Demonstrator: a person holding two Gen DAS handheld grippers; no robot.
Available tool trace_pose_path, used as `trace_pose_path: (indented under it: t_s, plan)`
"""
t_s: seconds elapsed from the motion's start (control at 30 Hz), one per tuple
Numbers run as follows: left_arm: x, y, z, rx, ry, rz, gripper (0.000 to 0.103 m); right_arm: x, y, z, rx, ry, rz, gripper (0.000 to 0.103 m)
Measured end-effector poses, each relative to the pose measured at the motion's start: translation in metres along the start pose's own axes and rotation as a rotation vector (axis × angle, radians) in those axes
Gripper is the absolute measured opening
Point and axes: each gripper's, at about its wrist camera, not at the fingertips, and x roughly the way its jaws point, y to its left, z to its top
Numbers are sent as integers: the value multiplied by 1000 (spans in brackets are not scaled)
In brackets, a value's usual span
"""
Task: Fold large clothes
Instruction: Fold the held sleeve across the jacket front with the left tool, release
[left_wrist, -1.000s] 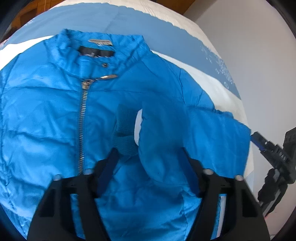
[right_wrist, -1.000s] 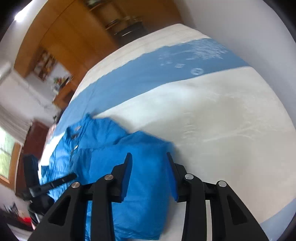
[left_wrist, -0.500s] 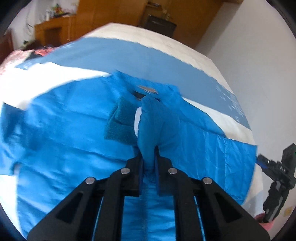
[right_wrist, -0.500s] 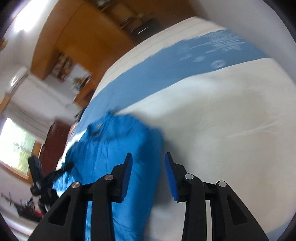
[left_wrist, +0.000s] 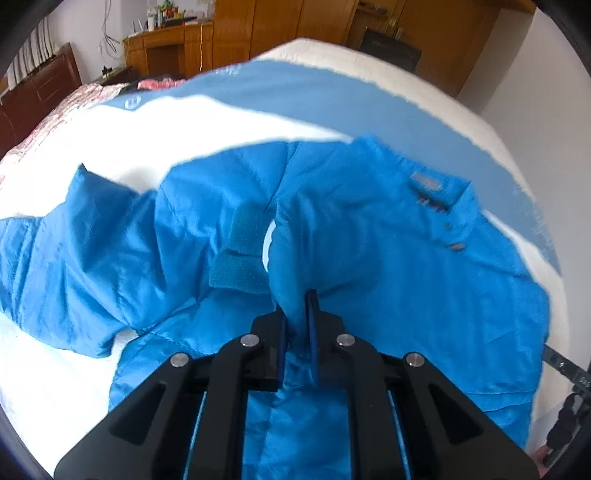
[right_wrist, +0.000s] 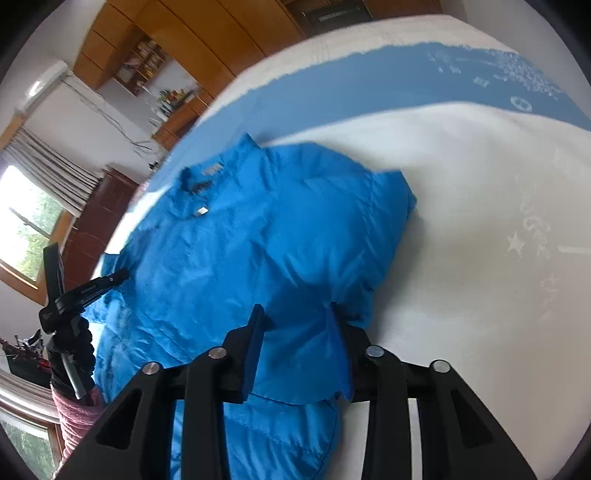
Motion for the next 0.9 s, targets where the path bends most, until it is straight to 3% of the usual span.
trace_pose_path:
  t_s: [0.13,0.23,0.27,0.4,0.5,0.63,0.77,0.9]
  plan:
    - [19,10,-1,-29,26,-35,18,12,-8,-4,8,14,-1,32]
    - [11,19,-5,-45,27,-65,21,7,-8,-4,1,-1,16,33]
    - [6,24,-6,-50,24,-67,26,3,-7,-4,-6,-9,21,34]
    - [-32,26,-8,-46,-88,32,34,-21,1,2,-10,-67,75,35]
    - [-50,7,-4,-4,-133,25,36,-26,12,14,-1,-87,71,35]
    - [-38,-33,2,55,-63,-75,38,-8,32,30,9,-65,-6,35]
    - [-4,-56,5,99,-9,-49,38,16,42,34,-16,-49,-119,35]
    - [25,-51,-2,124,14,-24,38,39,33,29,-30,-17,-118,33]
